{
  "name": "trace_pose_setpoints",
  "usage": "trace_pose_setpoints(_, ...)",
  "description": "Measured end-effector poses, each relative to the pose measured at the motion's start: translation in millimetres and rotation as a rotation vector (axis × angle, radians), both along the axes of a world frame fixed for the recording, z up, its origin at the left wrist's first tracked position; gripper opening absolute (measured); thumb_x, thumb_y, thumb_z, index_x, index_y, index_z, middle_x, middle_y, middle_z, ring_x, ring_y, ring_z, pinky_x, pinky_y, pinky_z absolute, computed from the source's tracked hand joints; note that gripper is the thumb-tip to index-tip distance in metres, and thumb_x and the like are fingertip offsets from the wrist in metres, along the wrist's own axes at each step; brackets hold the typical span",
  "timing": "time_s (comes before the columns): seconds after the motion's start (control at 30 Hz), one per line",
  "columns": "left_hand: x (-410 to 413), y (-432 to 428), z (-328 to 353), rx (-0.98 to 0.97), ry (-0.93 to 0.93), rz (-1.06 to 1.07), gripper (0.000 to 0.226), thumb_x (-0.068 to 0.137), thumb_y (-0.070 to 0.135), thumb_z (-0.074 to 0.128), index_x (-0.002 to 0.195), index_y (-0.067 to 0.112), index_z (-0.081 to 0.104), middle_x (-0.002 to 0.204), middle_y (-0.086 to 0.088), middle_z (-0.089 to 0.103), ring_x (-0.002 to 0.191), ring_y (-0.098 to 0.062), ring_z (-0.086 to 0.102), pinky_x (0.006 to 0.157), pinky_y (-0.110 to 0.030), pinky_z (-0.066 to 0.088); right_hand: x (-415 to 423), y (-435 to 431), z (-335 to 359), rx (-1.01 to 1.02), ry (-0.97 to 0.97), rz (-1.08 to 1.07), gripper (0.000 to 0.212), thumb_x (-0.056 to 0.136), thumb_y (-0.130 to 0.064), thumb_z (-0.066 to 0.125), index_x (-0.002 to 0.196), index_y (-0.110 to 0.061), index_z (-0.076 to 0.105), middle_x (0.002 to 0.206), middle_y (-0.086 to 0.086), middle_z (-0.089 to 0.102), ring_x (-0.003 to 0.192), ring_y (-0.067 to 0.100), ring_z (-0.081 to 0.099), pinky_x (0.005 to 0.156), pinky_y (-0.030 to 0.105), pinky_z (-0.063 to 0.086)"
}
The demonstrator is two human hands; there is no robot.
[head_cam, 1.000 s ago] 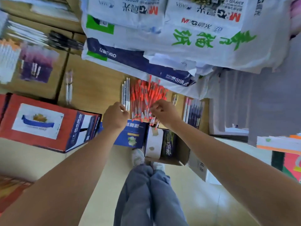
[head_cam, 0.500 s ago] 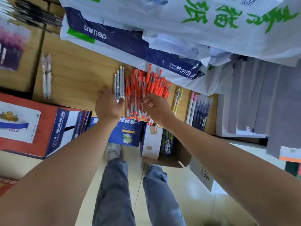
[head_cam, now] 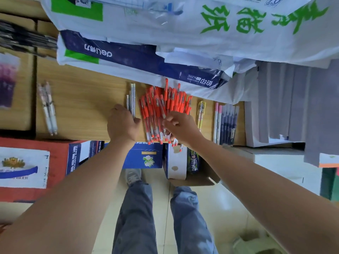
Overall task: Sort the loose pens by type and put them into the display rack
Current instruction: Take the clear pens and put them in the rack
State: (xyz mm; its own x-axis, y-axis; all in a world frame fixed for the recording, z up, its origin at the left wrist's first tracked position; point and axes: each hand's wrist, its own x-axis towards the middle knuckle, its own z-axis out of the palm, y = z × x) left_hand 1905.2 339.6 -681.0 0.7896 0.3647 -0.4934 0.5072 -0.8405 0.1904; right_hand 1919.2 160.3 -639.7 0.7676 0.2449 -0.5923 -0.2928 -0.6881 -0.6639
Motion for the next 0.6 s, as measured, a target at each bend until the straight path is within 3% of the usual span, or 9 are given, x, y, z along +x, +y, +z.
trace_pose_setpoints(0.1, 6, 2, -6, 0.047, 0.089, -0.09, 0.058, 0.09, 0.034, 0.055, 0.123, -0.013, 0.046, 0.113, -0.024, 0.055, 0.09, -0.033, 0.061, 0.057, -0.033, 0.04, 1, 3, 1, -0.01, 0.012, -0.018, 0.013, 0.095, -0.019, 0.055, 0.095, -0.012, 0.065, 0.078, -0.003, 0.068, 0.061, 0.01, 0.067, 0.065, 0.029, 0.058)
trace_pose_setpoints(0.2, 9, 4, -9, 0.092, 0.15, -0.136, 0.065, 0.091, 0.039, 0.052, 0.127, -0.014, 0.044, 0.116, -0.024, 0.055, 0.092, -0.032, 0.062, 0.058, -0.035, 0.043, 2, 5, 3, -0.008, 0.021, -0.041, 0.012, 0.095, -0.017, 0.054, 0.098, -0.013, 0.065, 0.076, -0.006, 0.067, 0.056, 0.003, 0.064, 0.059, 0.021, 0.053)
trace_pose_setpoints(0.27, 9, 6, -10, 0.125, 0.165, -0.19, 0.062, 0.09, 0.043, 0.052, 0.122, -0.011, 0.049, 0.109, -0.02, 0.056, 0.089, -0.029, 0.06, 0.056, -0.032, 0.039, 3, 6, 4, -0.009, 0.016, -0.044, 0.011, 0.095, -0.017, 0.054, 0.097, -0.014, 0.064, 0.074, -0.007, 0.067, 0.052, 0.0, 0.062, 0.057, 0.017, 0.05)
trace_pose_setpoints(0.4, 4, 10, -11, 0.145, 0.118, -0.242, 0.047, 0.093, 0.037, 0.051, 0.111, -0.006, 0.055, 0.097, -0.015, 0.055, 0.077, -0.024, 0.053, 0.052, -0.031, 0.034, 4, 7, 5, 0.013, 0.005, -0.066, 0.01, 0.095, -0.015, 0.054, 0.096, -0.013, 0.064, 0.074, -0.003, 0.067, 0.06, 0.008, 0.066, 0.061, 0.024, 0.057)
trace_pose_setpoints(0.6, -1, 11, -4, 0.293, 0.176, -0.404, 0.066, 0.093, 0.045, 0.052, 0.127, -0.011, 0.039, 0.102, -0.012, 0.059, 0.082, -0.02, 0.063, 0.05, -0.028, 0.04, 5, 16, 2, 0.027, -0.028, -0.068, 0.011, 0.095, -0.015, 0.054, 0.095, -0.012, 0.065, 0.076, 0.0, 0.068, 0.064, 0.013, 0.067, 0.066, 0.028, 0.058)
